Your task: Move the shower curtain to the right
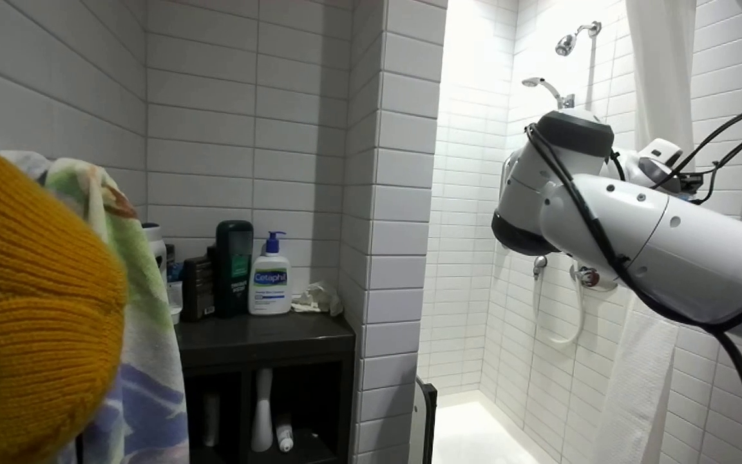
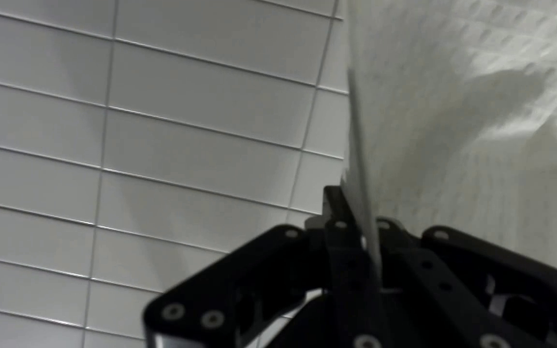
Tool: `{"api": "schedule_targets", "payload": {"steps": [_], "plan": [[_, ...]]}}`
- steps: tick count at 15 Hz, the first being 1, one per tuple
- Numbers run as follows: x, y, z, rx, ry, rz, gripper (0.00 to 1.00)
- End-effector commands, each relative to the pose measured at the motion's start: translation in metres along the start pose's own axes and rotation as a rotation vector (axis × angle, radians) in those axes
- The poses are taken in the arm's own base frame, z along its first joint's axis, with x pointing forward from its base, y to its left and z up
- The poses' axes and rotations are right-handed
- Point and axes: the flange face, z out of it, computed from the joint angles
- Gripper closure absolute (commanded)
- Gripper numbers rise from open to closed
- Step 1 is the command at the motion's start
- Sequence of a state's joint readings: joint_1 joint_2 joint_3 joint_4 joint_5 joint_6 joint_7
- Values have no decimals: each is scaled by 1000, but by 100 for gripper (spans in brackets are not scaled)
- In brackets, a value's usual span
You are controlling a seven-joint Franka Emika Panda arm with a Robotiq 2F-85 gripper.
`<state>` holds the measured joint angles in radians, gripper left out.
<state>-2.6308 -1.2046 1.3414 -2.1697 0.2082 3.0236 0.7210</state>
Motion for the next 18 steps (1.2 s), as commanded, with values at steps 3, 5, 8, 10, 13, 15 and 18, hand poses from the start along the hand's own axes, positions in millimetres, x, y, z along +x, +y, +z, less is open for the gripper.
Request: {"api": "schedule_targets", "payload": {"steps": [3, 5, 8, 10, 13, 15, 18], "plan": [[-9, 54, 9, -195, -38, 49, 100], [-14, 66, 13, -238, -61, 59, 100], [-14, 65, 12, -247, -68, 54, 100], [-13, 56, 11, -226, -64, 46, 100], [-12, 39, -5, -169, -59, 31, 74], [-16, 26, -15, -133, -59, 18, 69], [-22, 7, -34, -81, -54, -3, 49]]}}
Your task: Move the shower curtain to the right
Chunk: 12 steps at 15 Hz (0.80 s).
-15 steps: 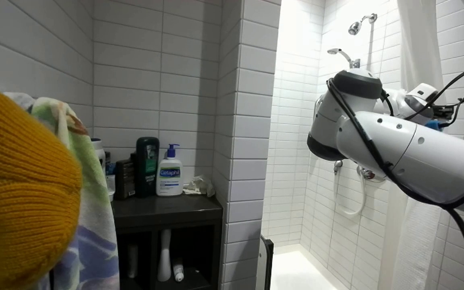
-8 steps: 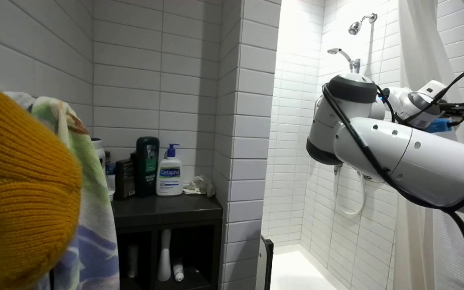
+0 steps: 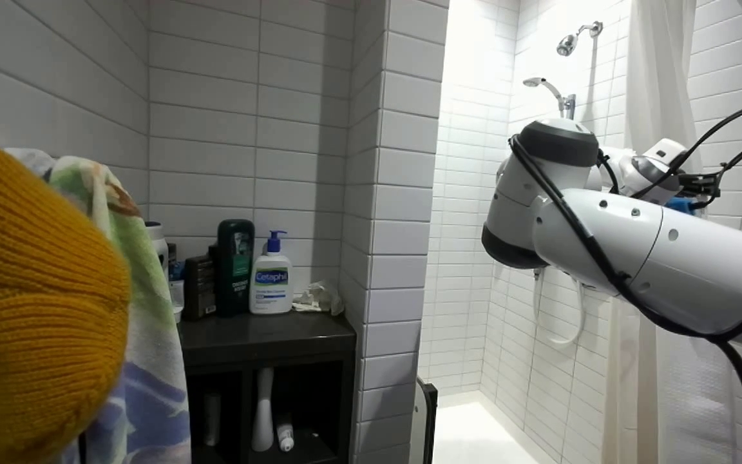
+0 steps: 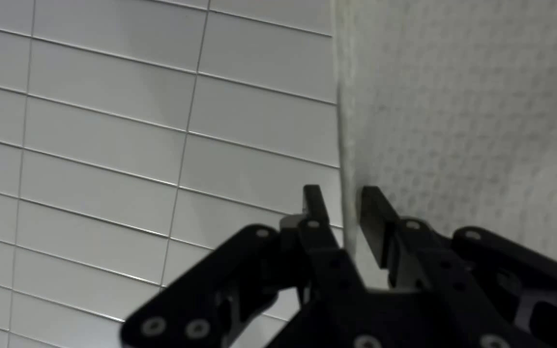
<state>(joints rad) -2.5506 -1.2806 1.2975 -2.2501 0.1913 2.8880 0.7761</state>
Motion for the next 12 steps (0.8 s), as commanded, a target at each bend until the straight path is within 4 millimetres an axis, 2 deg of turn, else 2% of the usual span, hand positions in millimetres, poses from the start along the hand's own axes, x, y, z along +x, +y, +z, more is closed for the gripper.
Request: {"api": "schedule_targets", "payload": {"steps": [1, 5, 7, 12], "plan": [[-9, -14, -24, 52, -3, -25, 42], [-16, -29, -65, 181, -23, -39, 12], [-22, -38, -94, 282, -46, -47, 1], [-35, -48, -178, 503, -52, -61, 0]]}}
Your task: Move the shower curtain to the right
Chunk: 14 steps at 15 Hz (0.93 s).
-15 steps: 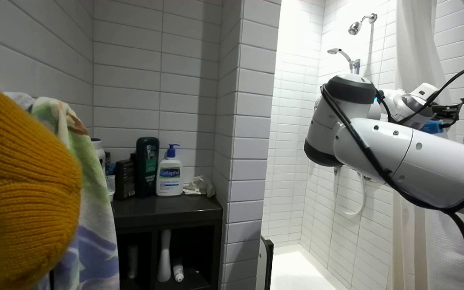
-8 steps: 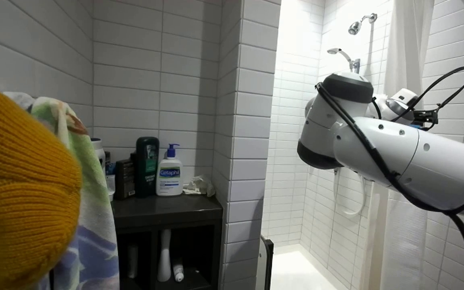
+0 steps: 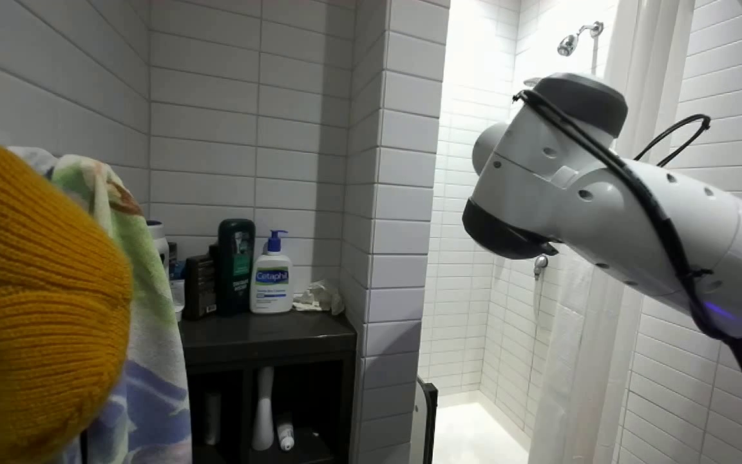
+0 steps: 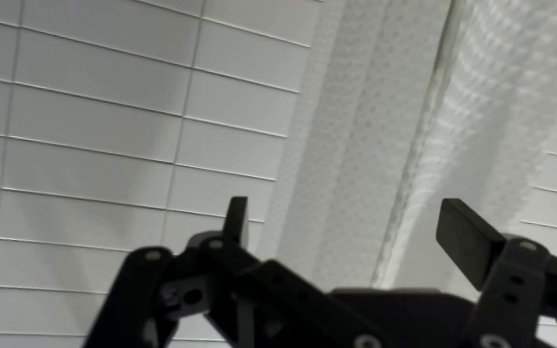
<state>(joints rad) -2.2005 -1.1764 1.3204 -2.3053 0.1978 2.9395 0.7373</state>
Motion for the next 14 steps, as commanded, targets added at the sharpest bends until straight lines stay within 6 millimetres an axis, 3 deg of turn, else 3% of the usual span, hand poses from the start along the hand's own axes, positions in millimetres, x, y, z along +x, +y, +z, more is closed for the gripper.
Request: {"api": "schedule_targets", "payload": {"steps": [1, 6, 14], "plan": [[-16, -9, -48, 189, -37, -12, 0], [-33, -24, -108, 425, -54, -40, 0], [-68, -15, -162, 729, -214, -74, 0]]}}
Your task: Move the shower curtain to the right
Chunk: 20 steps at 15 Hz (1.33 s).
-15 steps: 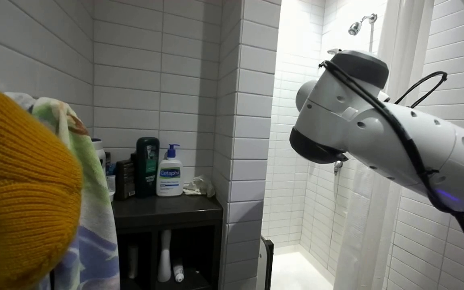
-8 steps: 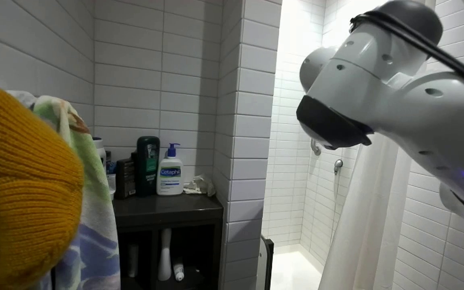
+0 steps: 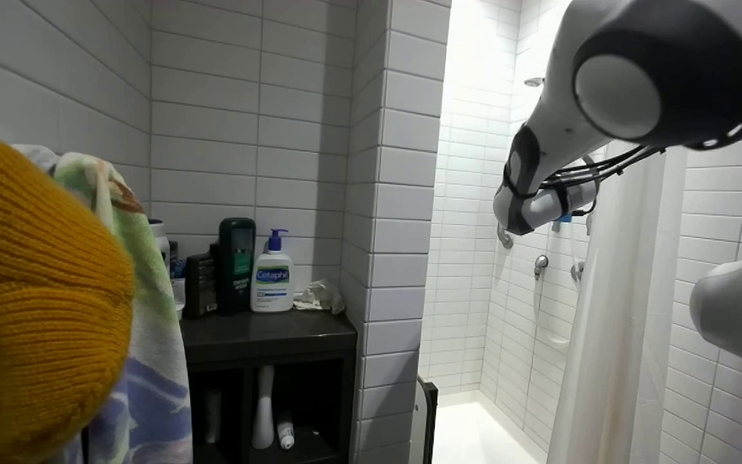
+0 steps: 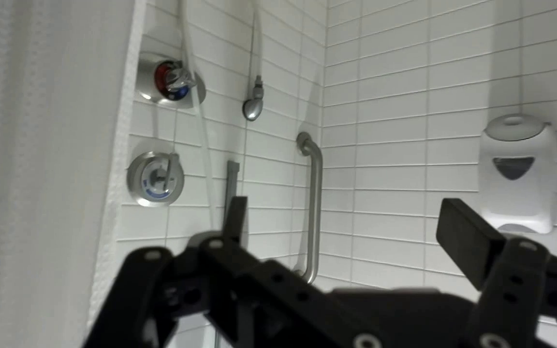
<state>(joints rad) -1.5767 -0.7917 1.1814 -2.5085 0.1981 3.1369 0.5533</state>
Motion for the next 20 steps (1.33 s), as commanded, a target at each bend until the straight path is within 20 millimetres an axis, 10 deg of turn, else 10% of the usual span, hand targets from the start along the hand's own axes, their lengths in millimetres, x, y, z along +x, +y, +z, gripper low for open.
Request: {"api": "schedule_targets", "payload": {"steps": [1, 12, 20], "plan": [[-37, 7, -13, 154, -116, -4, 0], [-123, -35, -52, 513, -513, -87, 0], [-96, 28, -89, 513, -660, -374, 0]]}}
